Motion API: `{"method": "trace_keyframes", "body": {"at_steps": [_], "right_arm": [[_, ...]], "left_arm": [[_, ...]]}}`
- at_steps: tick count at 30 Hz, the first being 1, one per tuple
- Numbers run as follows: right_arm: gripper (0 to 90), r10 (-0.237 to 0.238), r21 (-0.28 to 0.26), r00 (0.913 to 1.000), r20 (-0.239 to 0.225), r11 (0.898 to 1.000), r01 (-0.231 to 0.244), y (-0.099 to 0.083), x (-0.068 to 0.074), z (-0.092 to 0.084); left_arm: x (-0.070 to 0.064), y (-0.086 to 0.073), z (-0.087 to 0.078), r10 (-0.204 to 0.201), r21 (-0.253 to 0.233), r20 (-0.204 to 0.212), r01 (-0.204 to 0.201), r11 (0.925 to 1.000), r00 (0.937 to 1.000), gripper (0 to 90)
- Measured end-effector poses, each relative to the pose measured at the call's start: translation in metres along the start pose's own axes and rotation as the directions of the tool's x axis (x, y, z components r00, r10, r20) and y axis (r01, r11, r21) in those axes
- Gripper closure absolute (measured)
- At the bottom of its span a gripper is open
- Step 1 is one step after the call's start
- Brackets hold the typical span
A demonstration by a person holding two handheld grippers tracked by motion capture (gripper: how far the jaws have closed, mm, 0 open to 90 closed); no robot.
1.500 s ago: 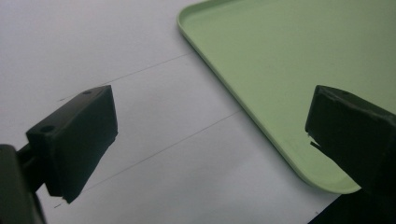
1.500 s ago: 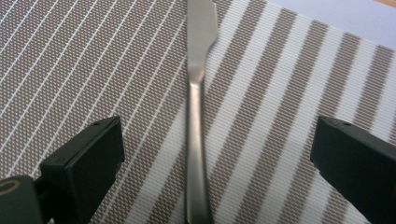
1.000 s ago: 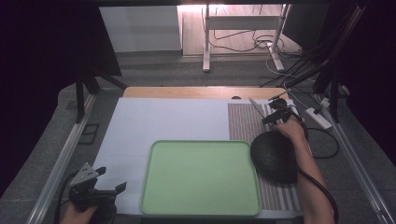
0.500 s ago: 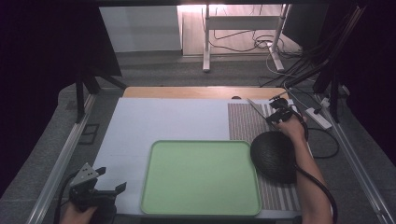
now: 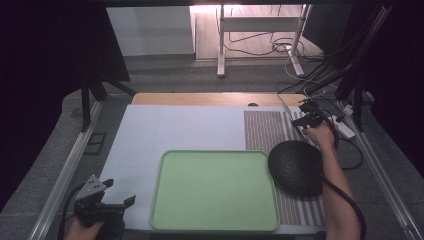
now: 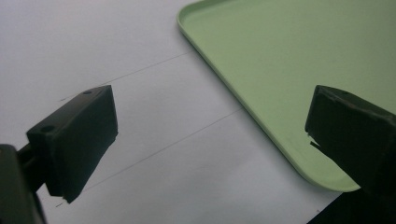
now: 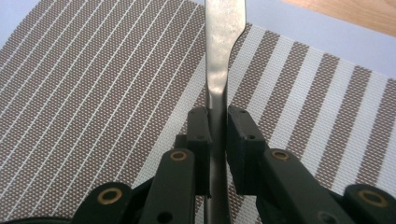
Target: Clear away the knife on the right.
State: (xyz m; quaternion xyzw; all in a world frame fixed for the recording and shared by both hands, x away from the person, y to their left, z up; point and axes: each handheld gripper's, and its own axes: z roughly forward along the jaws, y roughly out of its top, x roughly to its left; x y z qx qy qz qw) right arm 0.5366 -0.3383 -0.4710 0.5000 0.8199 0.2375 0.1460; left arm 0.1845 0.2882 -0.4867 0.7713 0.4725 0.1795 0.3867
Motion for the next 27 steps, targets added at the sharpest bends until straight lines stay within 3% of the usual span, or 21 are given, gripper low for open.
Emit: {"method": "trace_keyframes", "body": {"at_steps": [12,20,27], "right_arm": [[80.2,0.018,-0.015,0.9998,-0.011,1.000,-0.018,0.004,-0.001,-0.014],[80.2,-0.001,-0.008,1.0000,-0.008,1.000,0.001,0.009,0.002,-0.024],[80.2,-0.028,0.015,0.9993,-0.026,0.999,0.029,0.009,0.013,-0.044]], "left_arm": [[0.000,0.000,0.000,-0.003,0.000,0.002,0.003,1.0000,1.0000,3.3],[0.001,0.000,0.000,-0.006,0.001,0.002,0.006,1.0000,1.0000,3.3],[0.001,0.000,0.000,-0.005,0.003,0.001,0.005,1.0000,1.0000,3.3]]}}
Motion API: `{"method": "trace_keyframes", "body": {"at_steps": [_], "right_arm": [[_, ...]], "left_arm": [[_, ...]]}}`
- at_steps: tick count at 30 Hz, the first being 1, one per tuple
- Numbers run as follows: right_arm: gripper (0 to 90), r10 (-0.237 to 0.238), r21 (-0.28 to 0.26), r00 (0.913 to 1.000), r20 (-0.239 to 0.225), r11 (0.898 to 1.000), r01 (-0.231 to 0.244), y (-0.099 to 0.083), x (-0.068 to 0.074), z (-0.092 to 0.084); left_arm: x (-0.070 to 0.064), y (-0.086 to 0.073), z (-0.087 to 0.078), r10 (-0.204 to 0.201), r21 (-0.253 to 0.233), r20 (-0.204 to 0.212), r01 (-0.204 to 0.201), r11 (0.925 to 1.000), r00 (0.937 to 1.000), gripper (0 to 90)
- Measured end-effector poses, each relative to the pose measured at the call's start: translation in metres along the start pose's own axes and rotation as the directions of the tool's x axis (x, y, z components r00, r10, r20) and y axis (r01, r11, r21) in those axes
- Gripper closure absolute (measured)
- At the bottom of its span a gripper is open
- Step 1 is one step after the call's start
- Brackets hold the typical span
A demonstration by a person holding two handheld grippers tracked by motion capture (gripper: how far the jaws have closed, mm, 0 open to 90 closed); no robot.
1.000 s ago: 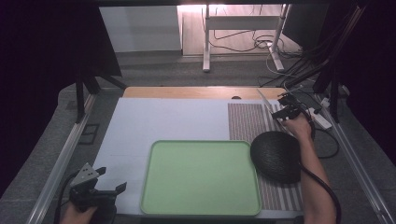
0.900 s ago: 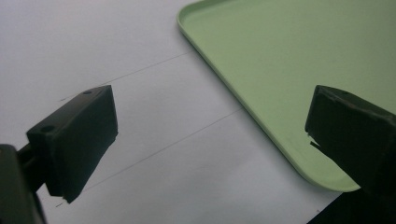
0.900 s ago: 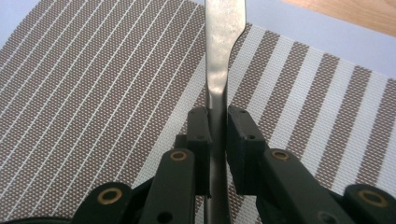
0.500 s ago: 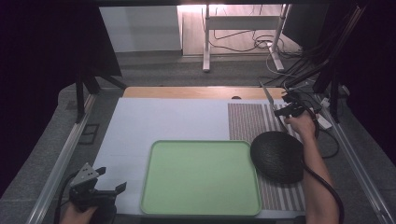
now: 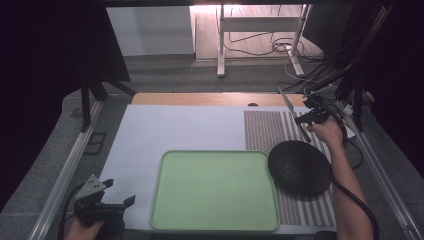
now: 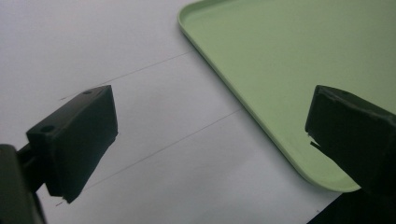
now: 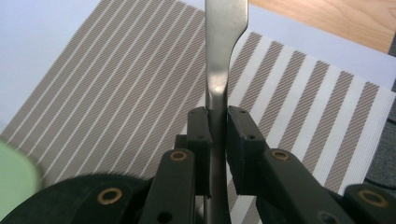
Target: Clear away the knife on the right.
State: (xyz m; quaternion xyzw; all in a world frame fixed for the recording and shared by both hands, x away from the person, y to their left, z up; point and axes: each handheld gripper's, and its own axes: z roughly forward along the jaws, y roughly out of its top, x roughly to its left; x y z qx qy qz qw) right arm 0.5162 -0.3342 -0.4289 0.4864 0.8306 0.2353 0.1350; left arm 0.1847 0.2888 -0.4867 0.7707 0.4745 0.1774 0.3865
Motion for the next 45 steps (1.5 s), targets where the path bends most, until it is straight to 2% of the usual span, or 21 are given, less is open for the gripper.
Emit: {"method": "trace_keyframes", "body": {"at_steps": [4,5,7,8,10,11,12,13,14,15,20,23,29,32,33,34,35,37,42,43,45], "right_arm": [[80.2,-0.024,0.019,0.9993,-0.027,1.000,0.024,-0.009,0.020,-0.011],[80.2,-0.024,0.019,0.9993,-0.027,1.000,0.024,-0.009,0.020,-0.011],[80.2,-0.060,0.026,0.9975,-0.036,0.998,0.061,-0.015,0.035,-0.016],[80.2,-0.060,0.026,0.9975,-0.036,0.998,0.061,-0.015,0.035,-0.016],[80.2,-0.086,0.022,0.9949,-0.053,0.996,0.087,-0.020,0.049,-0.023],[80.2,-0.086,0.022,0.9949,-0.053,0.996,0.087,-0.020,0.049,-0.023],[80.2,-0.096,0.019,0.9927,-0.073,0.995,0.098,-0.024,0.058,-0.026],[80.2,-0.096,0.019,0.9927,-0.073,0.995,0.098,-0.024,0.058,-0.026],[80.2,-0.104,0.020,0.9914,-0.079,0.994,0.106,-0.028,0.067,-0.029],[80.2,-0.104,0.020,0.9914,-0.079,0.994,0.106,-0.028,0.067,-0.029],[80.2,-0.141,0.031,0.9848,-0.102,0.989,0.144,-0.040,0.091,-0.032],[80.2,-0.178,0.044,0.9761,-0.124,0.982,0.185,-0.048,0.110,-0.034],[80.2,-0.211,0.052,0.9668,-0.143,0.974,0.221,-0.057,0.133,-0.038],[80.2,-0.236,0.059,0.9569,-0.170,0.967,0.249,-0.066,0.152,-0.038],[80.2,-0.236,0.059,0.9569,-0.170,0.967,0.249,-0.066,0.152,-0.038],[80.1,-0.248,0.062,0.9513,-0.184,0.963,0.263,-0.071,0.164,-0.038],[80.1,-0.248,0.062,0.9513,-0.184,0.963,0.263,-0.071,0.164,-0.038],[80.1,-0.272,0.075,0.9409,-0.202,0.954,0.292,-0.077,0.181,-0.038],[80.1,-0.294,0.087,0.9238,-0.246,0.942,0.323,-0.086,0.206,-0.034],[80.1,-0.294,0.087,0.9238,-0.246,0.942,0.323,-0.086,0.206,-0.034],[80.1,-0.303,0.109,0.9157,-0.264,0.934,0.341,-0.091,0.220,-0.026]], "left_arm": [[0.000,0.000,0.000,0.002,0.000,-0.001,-0.002,1.0000,1.0000,3.3],[0.000,0.000,0.000,0.002,0.000,-0.001,-0.002,1.0000,1.0000,3.3],[0.000,0.000,0.000,0.001,-0.001,-0.001,-0.001,1.0000,1.0000,3.3],[0.000,0.000,0.000,0.000,-0.001,0.000,0.000,1.0000,1.0000,3.3],[0.000,0.000,0.000,-0.001,-0.001,0.001,0.001,1.0000,1.0000,3.3],[0.000,0.000,0.000,-0.001,-0.001,0.000,0.001,1.0000,1.0000,3.3],[0.000,0.000,0.000,-0.002,-0.001,0.000,0.002,1.0000,1.0000,3.3],[0.000,0.000,0.000,-0.001,0.000,0.001,0.001,1.0000,1.0000,3.3],[0.000,0.000,0.000,-0.001,0.000,0.000,0.001,1.0000,1.0000,3.3],[0.000,0.000,0.000,-0.002,0.000,0.000,0.002,1.0000,1.0000,3.3],[0.000,0.000,0.000,-0.003,-0.002,0.001,0.003,1.0000,1.0000,3.3],[0.000,0.000,0.000,-0.005,-0.002,0.002,0.005,1.0000,1.0000,3.3],[0.000,0.000,0.000,-0.004,-0.002,0.001,0.004,1.0000,1.0000,3.2],[0.000,0.000,0.000,-0.002,-0.001,0.001,0.002,1.0000,1.0000,3.3],[0.000,0.000,0.000,-0.002,-0.001,0.001,0.002,1.0000,1.0000,3.2],[0.000,0.000,0.000,-0.003,-0.001,0.001,0.003,1.0000,1.0000,3.3],[0.000,0.000,0.000,-0.003,-0.001,0.001,0.003,1.0000,1.0000,3.3],[0.000,0.001,0.001,-0.003,0.002,0.000,0.003,1.0000,1.0000,3.3],[0.000,0.001,0.001,0.001,0.007,-0.002,-0.001,1.0000,1.0000,3.3],[0.000,0.001,0.001,0.001,0.007,-0.002,-0.001,1.0000,1.0000,3.3],[0.000,0.001,0.001,0.000,0.004,-0.002,0.000,1.0000,1.0000,3.3]]}}
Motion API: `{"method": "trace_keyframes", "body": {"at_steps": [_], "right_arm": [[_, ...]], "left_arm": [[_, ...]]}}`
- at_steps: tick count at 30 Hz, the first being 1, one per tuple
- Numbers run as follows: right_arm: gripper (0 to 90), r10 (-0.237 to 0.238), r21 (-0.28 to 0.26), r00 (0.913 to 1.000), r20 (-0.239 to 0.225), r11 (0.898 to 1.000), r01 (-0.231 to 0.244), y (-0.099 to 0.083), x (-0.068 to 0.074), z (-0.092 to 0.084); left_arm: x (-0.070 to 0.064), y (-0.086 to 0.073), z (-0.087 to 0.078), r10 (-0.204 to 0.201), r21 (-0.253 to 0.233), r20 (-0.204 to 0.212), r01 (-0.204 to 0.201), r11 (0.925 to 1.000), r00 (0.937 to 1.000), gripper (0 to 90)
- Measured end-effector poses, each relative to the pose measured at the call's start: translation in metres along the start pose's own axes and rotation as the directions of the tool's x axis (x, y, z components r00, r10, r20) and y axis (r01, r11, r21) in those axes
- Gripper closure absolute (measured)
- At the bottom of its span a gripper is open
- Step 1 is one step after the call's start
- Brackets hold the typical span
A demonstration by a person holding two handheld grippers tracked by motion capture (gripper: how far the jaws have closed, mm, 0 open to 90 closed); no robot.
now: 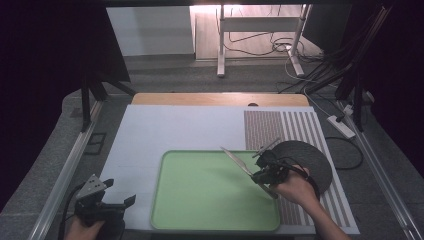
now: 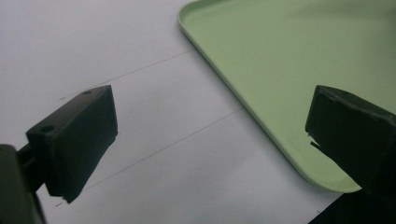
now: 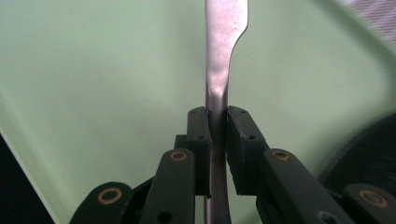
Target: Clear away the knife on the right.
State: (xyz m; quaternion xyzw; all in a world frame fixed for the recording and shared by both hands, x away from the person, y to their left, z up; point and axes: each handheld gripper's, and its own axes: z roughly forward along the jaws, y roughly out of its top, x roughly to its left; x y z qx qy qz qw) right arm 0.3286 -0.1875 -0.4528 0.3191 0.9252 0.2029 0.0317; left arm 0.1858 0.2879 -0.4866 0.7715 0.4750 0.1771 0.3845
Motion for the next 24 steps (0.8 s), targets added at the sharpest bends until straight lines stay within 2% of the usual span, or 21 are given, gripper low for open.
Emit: {"method": "trace_keyframes", "body": {"at_steps": [2,3,4,5,8,10,11,13,14,15,16,17,18,20,24], "right_arm": [[80.1,-0.007,0.006,0.9999,-0.008,1.000,0.007,0.000,0.003,0.005],[80.1,-0.016,0.036,0.9999,-0.005,0.999,0.016,0.000,0.008,0.014],[80.1,-0.016,0.036,0.9999,-0.005,0.999,0.016,0.000,0.008,0.014],[80.0,-0.018,0.057,0.9998,-0.002,0.998,0.018,-0.001,0.010,0.025],[79.8,-0.032,0.107,0.9995,-0.008,0.994,0.033,-0.005,0.014,0.042],[79.6,-0.045,0.098,0.9990,-0.002,0.994,0.045,-0.006,0.015,0.043],[78.2,-0.054,0.093,0.9984,-0.018,0.994,0.055,-0.004,0.015,0.039],[65.5,-0.051,0.038,0.9986,-0.010,0.998,0.052,-0.001,0.013,0.031],[65.5,-0.051,0.038,0.9986,-0.010,0.998,0.052,-0.001,0.013,0.031],[59.0,-0.043,0.005,0.9985,-0.034,0.999,0.043,0.003,0.012,0.028],[59.0,-0.043,0.005,0.9985,-0.034,0.999,0.043,0.003,0.012,0.028],[55.7,-0.051,0.003,0.9964,-0.067,0.999,0.052,0.008,0.014,0.029],[56.1,-0.068,0.001,0.9953,-0.068,0.998,0.069,0.011,0.017,0.032],[64.8,-0.109,0.014,0.9916,-0.070,0.994,0.110,0.016,0.022,0.039],[86.3,-0.216,0.012,0.9729,-0.081,0.976,0.218,0.023,0.030,0.051]], "left_arm": [[0.000,0.000,0.000,0.000,0.000,0.000,0.000,1.0000,1.0000,3.2],[0.000,0.000,0.000,0.002,-0.001,0.000,-0.002,1.0000,1.0000,3.2],[0.000,0.000,0.000,0.002,-0.001,0.000,-0.002,1.0000,1.0000,3.3],[0.000,0.000,0.000,0.003,-0.003,0.001,-0.003,1.0000,1.0000,3.3],[0.000,0.000,0.000,0.005,-0.003,0.001,-0.005,1.0000,1.0000,3.3],[0.000,0.000,0.000,0.005,-0.004,0.001,-0.005,1.0000,1.0000,3.2],[0.000,0.000,0.000,0.004,-0.004,0.001,-0.004,1.0000,1.0000,3.3],[0.000,0.000,0.000,0.005,-0.003,0.001,-0.005,1.0000,1.0000,3.3],[0.000,0.000,0.000,0.005,-0.003,0.001,-0.005,1.0000,1.0000,3.3],[0.000,0.000,0.000,0.006,-0.004,0.000,-0.006,1.0000,1.0000,3.3],[0.000,0.000,0.000,0.006,-0.004,0.000,-0.006,1.0000,1.0000,3.3],[0.000,0.000,0.000,0.005,-0.004,0.001,-0.005,1.0000,1.0000,3.3],[0.000,0.000,0.000,0.005,-0.003,0.000,-0.005,1.0000,1.0000,3.3],[0.000,0.000,0.000,0.005,-0.003,0.000,-0.005,1.0000,1.0000,3.3],[0.000,0.000,0.000,0.005,-0.004,0.001,-0.005,1.0000,1.0000,3.3]]}}
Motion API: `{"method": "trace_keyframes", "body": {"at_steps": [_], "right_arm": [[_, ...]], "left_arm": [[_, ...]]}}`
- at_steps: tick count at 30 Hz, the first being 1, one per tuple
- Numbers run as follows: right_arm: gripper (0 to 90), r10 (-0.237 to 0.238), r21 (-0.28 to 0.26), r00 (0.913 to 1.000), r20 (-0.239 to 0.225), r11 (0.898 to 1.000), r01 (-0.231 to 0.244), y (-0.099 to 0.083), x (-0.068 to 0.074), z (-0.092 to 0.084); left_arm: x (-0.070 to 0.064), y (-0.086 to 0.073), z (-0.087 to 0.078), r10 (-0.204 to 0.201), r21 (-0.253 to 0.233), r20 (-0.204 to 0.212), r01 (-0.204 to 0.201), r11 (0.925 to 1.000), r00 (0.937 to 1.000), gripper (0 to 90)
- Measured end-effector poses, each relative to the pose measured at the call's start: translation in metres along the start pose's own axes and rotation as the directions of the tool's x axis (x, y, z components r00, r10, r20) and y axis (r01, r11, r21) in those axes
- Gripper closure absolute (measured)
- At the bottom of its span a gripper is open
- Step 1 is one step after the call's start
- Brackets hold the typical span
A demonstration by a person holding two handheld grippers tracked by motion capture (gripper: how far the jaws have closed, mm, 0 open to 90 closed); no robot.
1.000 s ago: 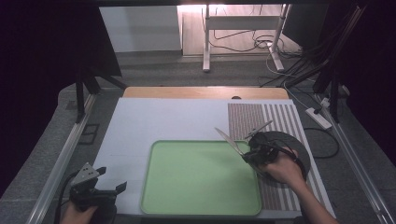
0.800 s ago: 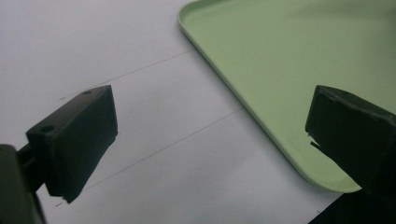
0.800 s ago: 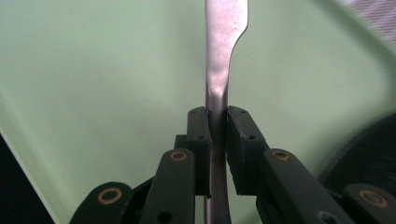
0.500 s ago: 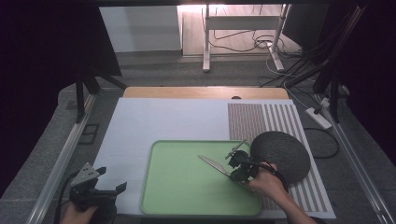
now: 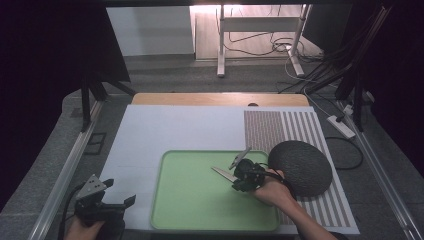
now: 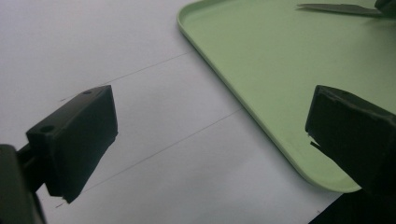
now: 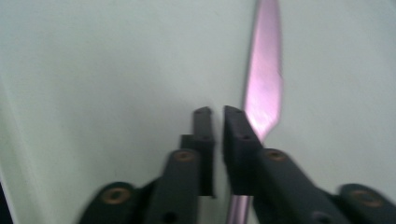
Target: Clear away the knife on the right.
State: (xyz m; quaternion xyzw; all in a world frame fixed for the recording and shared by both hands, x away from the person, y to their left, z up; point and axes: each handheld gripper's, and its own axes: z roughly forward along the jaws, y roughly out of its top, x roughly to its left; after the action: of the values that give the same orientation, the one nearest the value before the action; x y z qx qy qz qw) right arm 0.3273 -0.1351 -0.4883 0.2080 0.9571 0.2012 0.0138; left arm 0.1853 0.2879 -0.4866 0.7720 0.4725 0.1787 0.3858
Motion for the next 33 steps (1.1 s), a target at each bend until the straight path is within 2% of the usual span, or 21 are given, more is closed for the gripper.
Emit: {"method": "trace_keyframes", "body": {"at_steps": [1,4,7,9,11,12,13,14,21,23,25,33], "right_arm": [[89.8,-0.014,-0.003,0.9999,-0.006,1.000,0.014,0.002,0.000,0.002],[89.8,-0.010,-0.016,0.9998,-0.016,1.000,0.009,0.007,-0.004,0.009],[89.8,-0.024,-0.001,0.9997,0.011,1.000,0.024,0.009,-0.007,0.017],[89.8,-0.011,-0.013,0.9999,0.008,1.000,0.011,0.008,-0.010,0.017],[89.9,-0.014,0.000,0.9989,0.045,1.000,0.014,0.006,-0.012,0.015],[89.9,-0.014,0.000,0.9989,0.045,1.000,0.014,0.006,-0.012,0.015],[89.9,-0.008,0.006,0.9983,0.058,1.000,0.008,0.005,-0.014,0.013],[90.0,0.022,-0.001,0.9982,0.056,1.000,-0.022,0.000,-0.018,0.011],[90.0,0.074,-0.001,0.9938,0.083,0.997,-0.074,-0.017,-0.028,0.002],[90.0,0.078,-0.003,0.9933,0.085,0.997,-0.078,-0.019,-0.029,0.001],[90.0,0.094,-0.015,0.9934,0.066,0.996,-0.093,-0.025,-0.030,-0.002],[90.0,0.104,-0.010,0.9935,0.047,0.995,-0.103,-0.038,-0.024,-0.007]], "left_arm": [[0.000,0.000,0.000,0.000,0.000,0.000,0.000,1.0000,1.0000,3.2],[0.000,0.000,0.000,0.000,-0.001,0.000,0.000,1.0000,1.0000,3.3],[0.000,0.000,0.000,0.002,-0.002,0.000,-0.002,1.0000,1.0000,3.3],[0.000,0.000,0.000,0.002,-0.002,0.000,-0.002,1.0000,1.0000,3.3],[0.000,0.000,0.000,0.001,-0.002,0.000,-0.001,1.0000,1.0000,3.3],[0.000,0.000,0.000,0.001,-0.002,0.000,-0.001,1.0000,1.0000,3.3],[0.000,0.000,0.000,0.001,-0.002,0.000,-0.001,1.0000,1.0000,3.3],[0.000,0.000,0.000,0.002,-0.002,0.000,-0.002,1.0000,1.0000,3.3],[-0.001,0.000,0.000,0.005,0.000,-0.001,-0.005,1.0000,1.0000,3.3],[-0.001,0.000,0.000,0.005,-0.001,-0.001,-0.005,1.0000,1.0000,3.3],[-0.001,0.000,0.000,0.005,-0.001,-0.001,-0.005,1.0000,1.0000,3.3],[0.000,0.000,0.000,0.004,-0.001,0.000,-0.004,1.0000,1.0000,3.3]]}}
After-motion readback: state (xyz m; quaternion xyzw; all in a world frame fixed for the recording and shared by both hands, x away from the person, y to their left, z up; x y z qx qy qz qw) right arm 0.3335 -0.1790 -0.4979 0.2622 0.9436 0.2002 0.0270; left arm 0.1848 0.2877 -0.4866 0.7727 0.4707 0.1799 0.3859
